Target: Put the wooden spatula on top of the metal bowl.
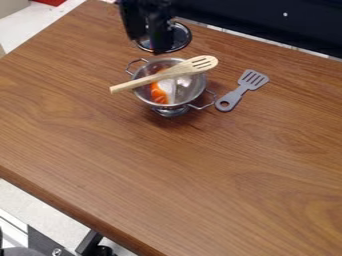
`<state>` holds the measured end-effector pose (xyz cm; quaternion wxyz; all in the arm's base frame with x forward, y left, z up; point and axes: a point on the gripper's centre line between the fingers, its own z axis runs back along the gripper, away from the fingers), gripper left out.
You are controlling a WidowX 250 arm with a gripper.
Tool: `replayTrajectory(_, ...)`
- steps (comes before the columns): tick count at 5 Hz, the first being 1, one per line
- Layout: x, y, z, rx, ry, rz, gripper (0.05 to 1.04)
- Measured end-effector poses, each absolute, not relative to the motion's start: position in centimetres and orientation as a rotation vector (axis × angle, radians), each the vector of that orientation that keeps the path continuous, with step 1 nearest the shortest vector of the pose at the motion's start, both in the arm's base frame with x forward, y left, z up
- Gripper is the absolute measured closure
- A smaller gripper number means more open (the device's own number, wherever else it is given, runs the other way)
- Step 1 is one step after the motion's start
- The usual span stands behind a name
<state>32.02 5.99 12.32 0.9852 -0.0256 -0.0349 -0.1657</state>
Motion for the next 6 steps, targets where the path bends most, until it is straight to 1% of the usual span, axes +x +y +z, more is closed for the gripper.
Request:
replayTrajectory(1,32.4,5.2,12.6,-0.018,-0.07,-0.238,0.085)
replayTrajectory(2,34.0,5.1,13.1,-0.014,-0.106,-0.179,0.085)
replayTrajectory(3,35.5,4.4,12.7,-0.024,-0.083,-0.176,0.085)
replayTrajectory(4,36.0,2.7,12.5,-0.004,-0.09,-0.165,0.085)
replayTrajectory(5,37.5,1.1,12.6,-0.033,-0.088,-0.142,0.085)
replayTrajectory(6,37.4,-0.7,12.5,-0.014,-0.076,-0.261,0.085)
